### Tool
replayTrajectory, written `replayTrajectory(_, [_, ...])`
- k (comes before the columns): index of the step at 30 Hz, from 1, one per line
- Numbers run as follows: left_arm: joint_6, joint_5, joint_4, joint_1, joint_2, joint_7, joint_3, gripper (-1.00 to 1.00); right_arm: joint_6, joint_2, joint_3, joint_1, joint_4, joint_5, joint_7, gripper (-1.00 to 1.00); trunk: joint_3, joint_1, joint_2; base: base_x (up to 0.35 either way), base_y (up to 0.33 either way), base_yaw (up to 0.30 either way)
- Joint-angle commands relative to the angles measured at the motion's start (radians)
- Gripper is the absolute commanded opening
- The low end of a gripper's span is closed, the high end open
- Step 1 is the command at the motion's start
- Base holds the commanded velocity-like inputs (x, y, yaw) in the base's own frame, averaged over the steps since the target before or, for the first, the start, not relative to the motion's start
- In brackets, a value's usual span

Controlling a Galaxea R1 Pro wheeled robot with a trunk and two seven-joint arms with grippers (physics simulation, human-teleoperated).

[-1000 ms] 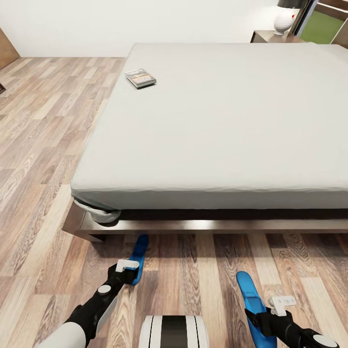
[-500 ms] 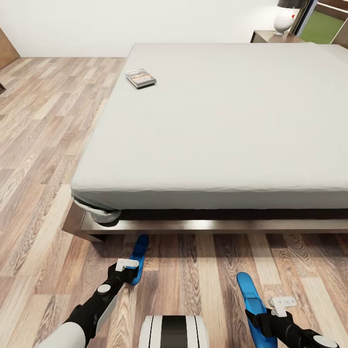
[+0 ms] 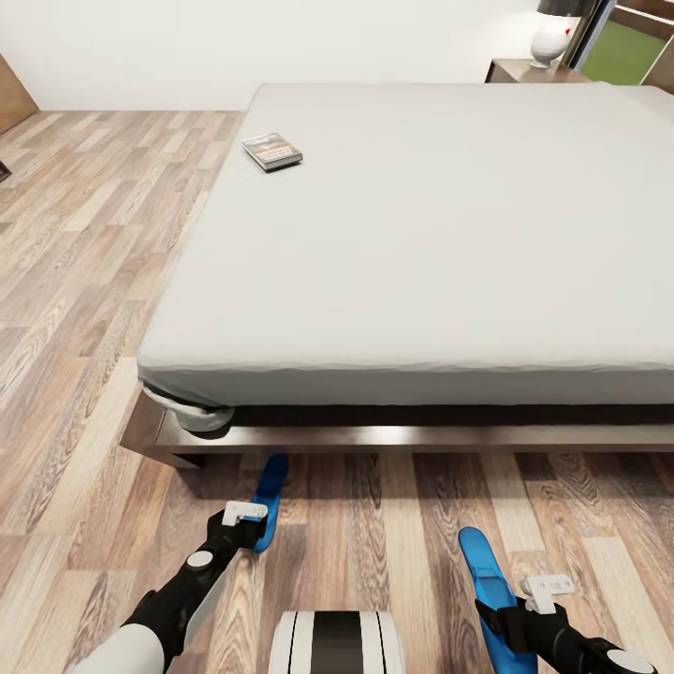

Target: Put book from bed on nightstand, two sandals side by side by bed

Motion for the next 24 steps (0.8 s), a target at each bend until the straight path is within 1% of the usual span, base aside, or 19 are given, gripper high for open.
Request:
replayTrajectory(1, [-0.004,0.005,0.001,-0.001,0.002,0.004,-0.007,1.00,0.005,0.000,-0.002,0.000,-0.002,0.002,0.006,-1.00,0.000,0.000,0.000,0.000,0.000,0.000])
replayTrajectory(6, [-0.004,0.006,0.000,-0.001,0.014,0.004,-0.006,1.00,0.005,0.000,-0.003,0.000,-0.002,0.002,0.006,-1.00,0.000,0.000,0.000,0.000,0.000,0.000])
replayTrajectory(19, [-0.003,0.001,-0.027,-0.001,0.016,0.000,-0.010,1.00,0.005,0.000,-0.003,-0.001,0.015,0.001,0.006,-1.00,0.000,0.000,0.000,0.000,0.000,0.000])
replayTrajectory(24, [-0.002,-0.001,-0.028,-0.001,0.016,0.000,-0.010,1.00,0.005,0.000,-0.003,-0.001,0.016,0.002,0.006,-1.00,0.019,-0.002,0.001,0.000,0.000,0.000])
